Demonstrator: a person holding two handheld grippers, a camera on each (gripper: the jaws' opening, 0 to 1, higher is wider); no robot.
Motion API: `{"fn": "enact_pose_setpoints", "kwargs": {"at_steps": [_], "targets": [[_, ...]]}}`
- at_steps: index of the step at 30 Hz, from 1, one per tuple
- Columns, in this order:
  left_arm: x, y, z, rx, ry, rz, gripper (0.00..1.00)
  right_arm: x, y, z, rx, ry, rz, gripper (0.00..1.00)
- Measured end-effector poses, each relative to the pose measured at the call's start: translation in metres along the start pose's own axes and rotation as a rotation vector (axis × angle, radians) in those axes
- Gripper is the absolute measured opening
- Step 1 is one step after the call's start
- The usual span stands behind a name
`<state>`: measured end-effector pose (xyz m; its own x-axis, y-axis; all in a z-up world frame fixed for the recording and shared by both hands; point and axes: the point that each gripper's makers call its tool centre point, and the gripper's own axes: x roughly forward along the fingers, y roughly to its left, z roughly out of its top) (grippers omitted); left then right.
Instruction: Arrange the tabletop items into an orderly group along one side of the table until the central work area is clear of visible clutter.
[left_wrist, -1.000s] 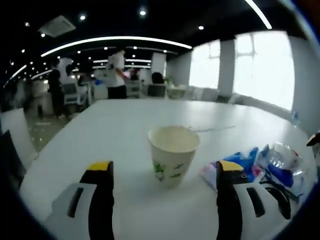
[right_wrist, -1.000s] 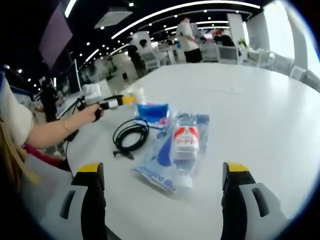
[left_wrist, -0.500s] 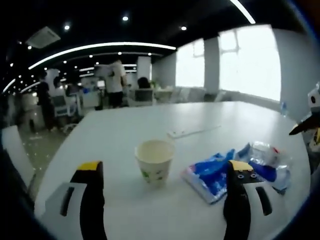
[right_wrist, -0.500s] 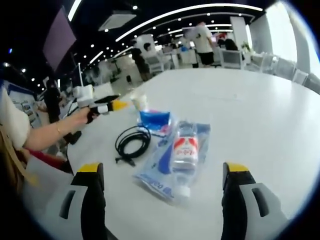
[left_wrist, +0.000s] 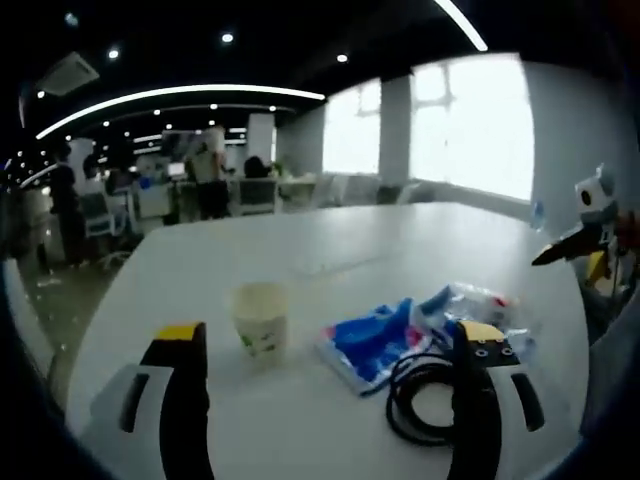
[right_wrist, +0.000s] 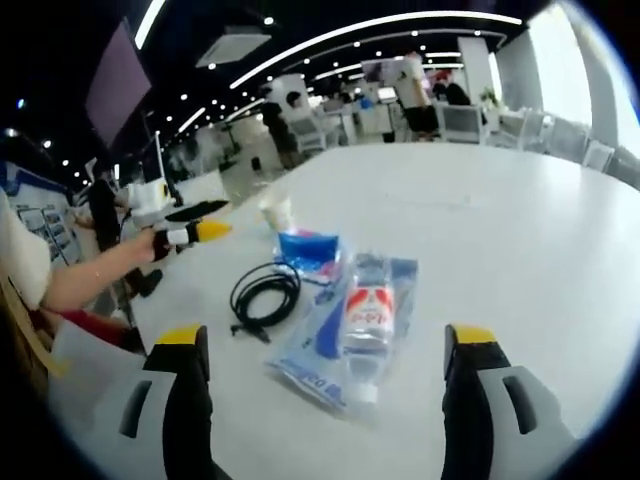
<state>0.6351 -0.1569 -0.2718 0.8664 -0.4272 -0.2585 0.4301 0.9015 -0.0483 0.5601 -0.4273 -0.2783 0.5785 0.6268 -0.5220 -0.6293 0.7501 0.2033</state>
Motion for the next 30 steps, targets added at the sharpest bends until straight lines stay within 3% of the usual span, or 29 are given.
{"fn": "enact_pose_setpoints", "kwargs": {"at_steps": [11,19,30], "targets": [[-0.02,-0.046,-0.006,0.023,0.02,-0.132,0.99,0.007,-0.012,0.004,0.026,-0.012,-0.059,0.91],[-0.035,-0.081,-0.006,0.006,0.032,-0.227,0.99,0.019,-0.015,-0.004,0.038,0.024,-0.076,0.87],[-0.049,-0.096,-0.011,0.028,0.039,-0.248,0.97,0.042,-0.017,-0.022,0.013,0.082,-0.104,0.81]]}}
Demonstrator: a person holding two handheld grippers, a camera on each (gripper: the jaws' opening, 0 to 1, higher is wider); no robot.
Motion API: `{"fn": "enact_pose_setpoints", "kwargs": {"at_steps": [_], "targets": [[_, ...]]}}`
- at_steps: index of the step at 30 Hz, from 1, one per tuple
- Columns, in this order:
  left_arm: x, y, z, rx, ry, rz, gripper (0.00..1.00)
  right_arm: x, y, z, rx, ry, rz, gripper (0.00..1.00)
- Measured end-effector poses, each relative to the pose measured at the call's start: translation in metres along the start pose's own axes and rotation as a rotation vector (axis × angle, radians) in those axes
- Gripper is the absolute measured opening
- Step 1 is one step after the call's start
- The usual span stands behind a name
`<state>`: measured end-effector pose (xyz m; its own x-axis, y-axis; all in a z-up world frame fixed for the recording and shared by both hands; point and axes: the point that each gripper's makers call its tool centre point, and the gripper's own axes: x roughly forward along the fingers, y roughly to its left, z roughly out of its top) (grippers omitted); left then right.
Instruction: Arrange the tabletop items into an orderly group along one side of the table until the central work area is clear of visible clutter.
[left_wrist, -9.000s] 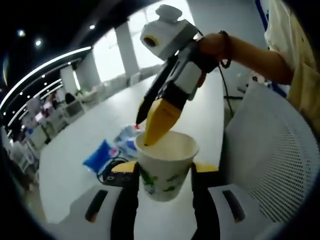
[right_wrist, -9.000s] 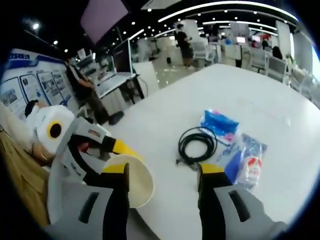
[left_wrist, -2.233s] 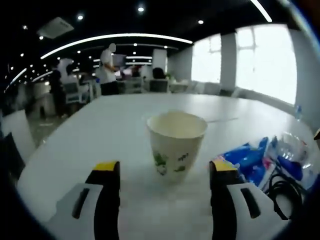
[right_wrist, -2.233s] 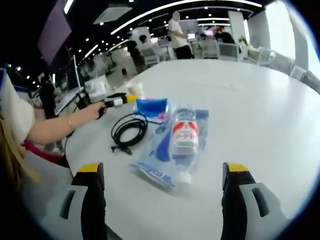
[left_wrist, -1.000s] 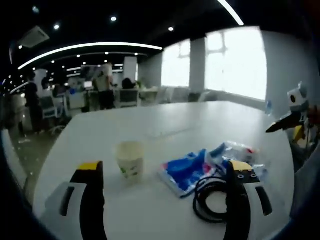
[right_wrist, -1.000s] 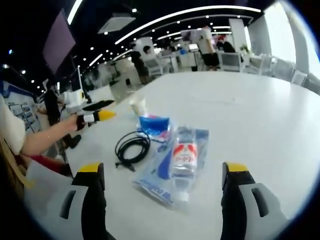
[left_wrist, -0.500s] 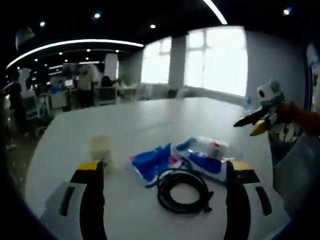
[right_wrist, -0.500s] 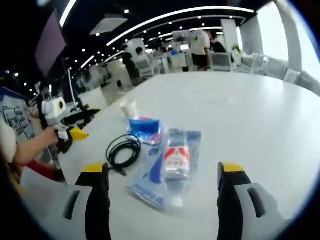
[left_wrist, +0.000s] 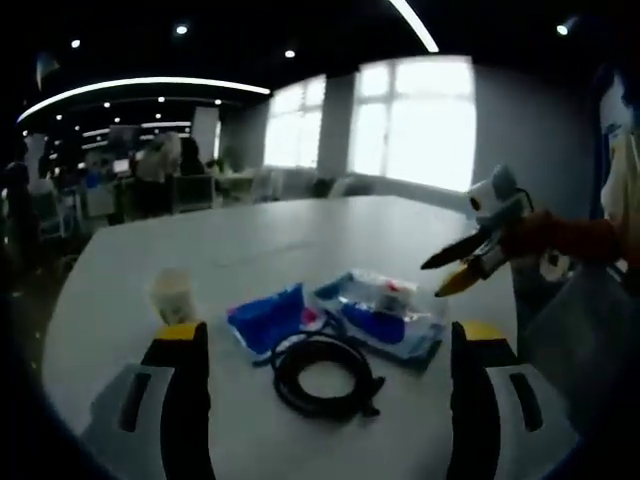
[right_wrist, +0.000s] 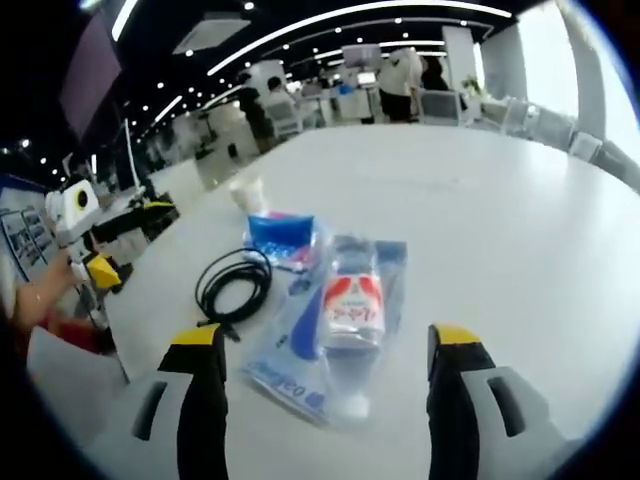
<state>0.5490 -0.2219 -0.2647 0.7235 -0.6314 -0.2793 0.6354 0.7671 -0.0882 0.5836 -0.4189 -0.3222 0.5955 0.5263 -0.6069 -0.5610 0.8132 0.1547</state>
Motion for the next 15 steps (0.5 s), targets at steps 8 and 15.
{"fn": "enact_pose_setpoints", "kwargs": {"at_steps": [8,15], "targets": [[-0.002,-0.009,-0.006,0.01,0.015,-0.022,0.96,0.014,-0.006,-0.003,-0.038,0.01,-0.042,0.73],[-0.003,-0.011,-0.004,0.003,0.009,-0.018,0.95,0.03,-0.014,-0.012,-0.047,0.063,-0.112,0.55]]}}
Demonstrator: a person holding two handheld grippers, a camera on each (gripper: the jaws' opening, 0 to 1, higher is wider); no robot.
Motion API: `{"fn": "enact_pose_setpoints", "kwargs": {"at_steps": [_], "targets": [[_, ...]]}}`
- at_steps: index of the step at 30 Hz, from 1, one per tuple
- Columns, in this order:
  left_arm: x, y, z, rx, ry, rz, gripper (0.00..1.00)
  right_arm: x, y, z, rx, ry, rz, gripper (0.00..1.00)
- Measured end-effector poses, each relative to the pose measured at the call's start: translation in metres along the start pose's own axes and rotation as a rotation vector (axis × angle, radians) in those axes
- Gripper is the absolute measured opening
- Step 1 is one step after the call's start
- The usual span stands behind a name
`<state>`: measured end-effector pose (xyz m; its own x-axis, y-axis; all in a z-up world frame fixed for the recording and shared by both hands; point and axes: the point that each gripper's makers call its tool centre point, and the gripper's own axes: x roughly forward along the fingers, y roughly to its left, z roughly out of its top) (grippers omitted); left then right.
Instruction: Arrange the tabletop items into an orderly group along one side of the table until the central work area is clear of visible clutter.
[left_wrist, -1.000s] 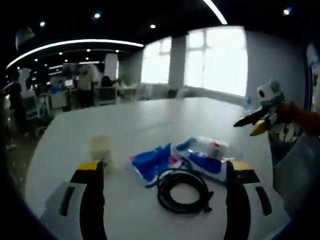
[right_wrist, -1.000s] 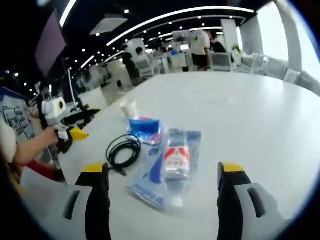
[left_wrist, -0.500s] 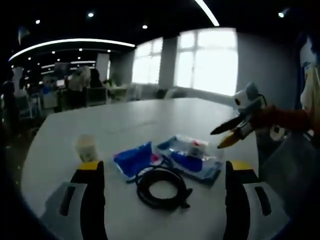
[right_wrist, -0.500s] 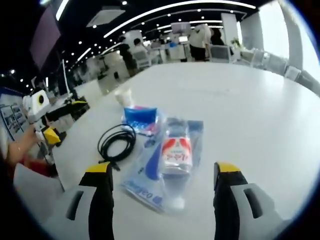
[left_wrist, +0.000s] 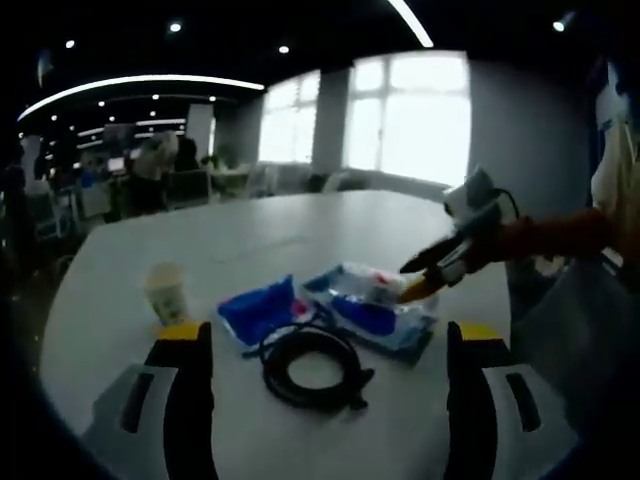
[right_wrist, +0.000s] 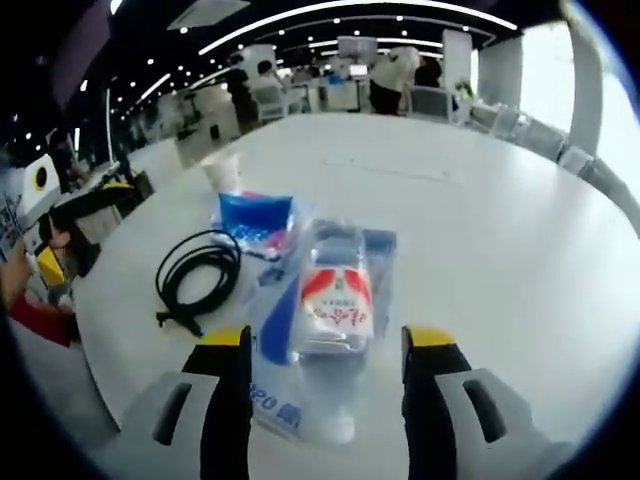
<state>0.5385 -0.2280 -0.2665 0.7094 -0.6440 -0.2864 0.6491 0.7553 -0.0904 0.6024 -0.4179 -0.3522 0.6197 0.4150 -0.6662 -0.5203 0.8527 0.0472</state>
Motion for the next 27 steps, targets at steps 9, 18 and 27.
{"fn": "enact_pose_setpoints", "kwargs": {"at_steps": [9,18,27], "targets": [[0.002,-0.002,0.001,-0.007,-0.008,0.001,0.93,0.013,-0.004,-0.009,0.046,0.035,-0.035,0.41],[0.002,-0.003,0.002,0.0,-0.012,-0.008,0.91,0.019,-0.005,-0.018,0.059,0.045,-0.036,0.41],[0.002,-0.005,0.0,0.013,-0.006,-0.024,0.87,0.019,-0.003,-0.013,0.037,0.013,-0.035,0.39]]}}
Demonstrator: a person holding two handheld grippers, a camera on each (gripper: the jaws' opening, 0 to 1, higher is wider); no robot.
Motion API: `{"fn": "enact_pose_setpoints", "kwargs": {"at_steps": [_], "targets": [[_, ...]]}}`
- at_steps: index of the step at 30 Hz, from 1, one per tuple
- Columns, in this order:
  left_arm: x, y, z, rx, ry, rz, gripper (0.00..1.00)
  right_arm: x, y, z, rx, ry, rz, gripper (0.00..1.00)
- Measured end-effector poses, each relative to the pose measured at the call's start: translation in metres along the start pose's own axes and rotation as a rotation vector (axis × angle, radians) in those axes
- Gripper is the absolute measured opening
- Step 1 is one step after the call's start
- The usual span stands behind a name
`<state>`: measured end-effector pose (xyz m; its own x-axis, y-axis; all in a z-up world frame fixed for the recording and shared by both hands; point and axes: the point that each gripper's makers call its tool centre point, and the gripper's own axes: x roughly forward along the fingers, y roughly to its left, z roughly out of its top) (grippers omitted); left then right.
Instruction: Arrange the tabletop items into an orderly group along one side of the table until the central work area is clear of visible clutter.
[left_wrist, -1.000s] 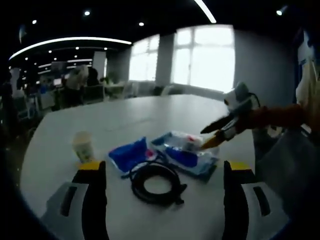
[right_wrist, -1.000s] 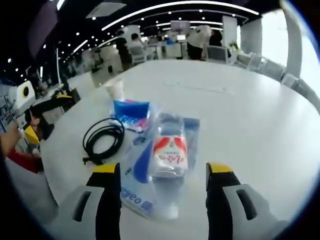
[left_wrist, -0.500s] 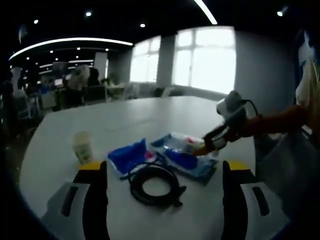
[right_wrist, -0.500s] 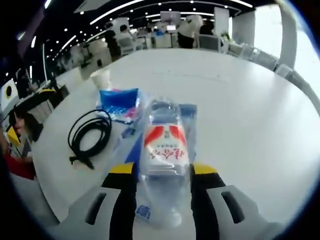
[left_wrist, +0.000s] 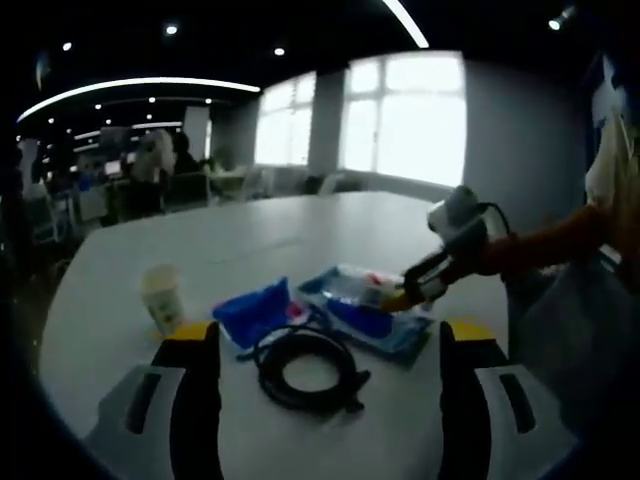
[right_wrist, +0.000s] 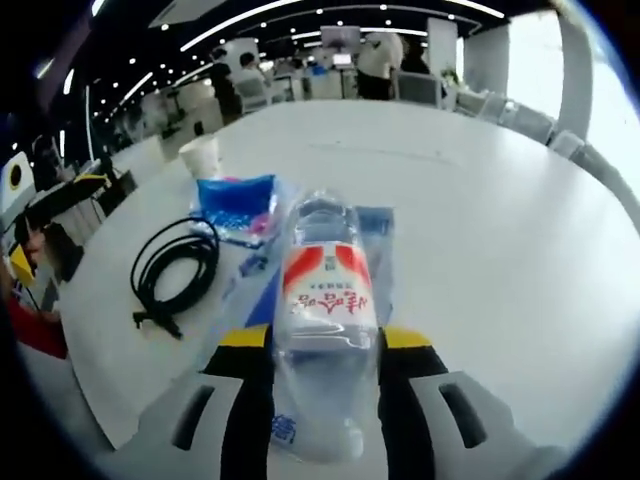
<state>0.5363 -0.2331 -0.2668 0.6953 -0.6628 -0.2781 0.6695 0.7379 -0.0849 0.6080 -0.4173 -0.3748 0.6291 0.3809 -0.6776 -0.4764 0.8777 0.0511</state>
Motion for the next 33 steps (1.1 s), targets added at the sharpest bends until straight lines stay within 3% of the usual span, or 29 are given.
{"fn": "enact_pose_setpoints", "kwargs": {"at_steps": [15,33], "targets": [[-0.004,-0.001,-0.002,0.008,0.009,-0.009,0.84,-0.013,0.013,0.031,-0.033,-0.113,0.043,0.36],[-0.004,-0.003,0.002,0.023,0.003,-0.019,0.83,-0.025,0.036,0.039,-0.053,-0.14,0.161,0.35]]}}
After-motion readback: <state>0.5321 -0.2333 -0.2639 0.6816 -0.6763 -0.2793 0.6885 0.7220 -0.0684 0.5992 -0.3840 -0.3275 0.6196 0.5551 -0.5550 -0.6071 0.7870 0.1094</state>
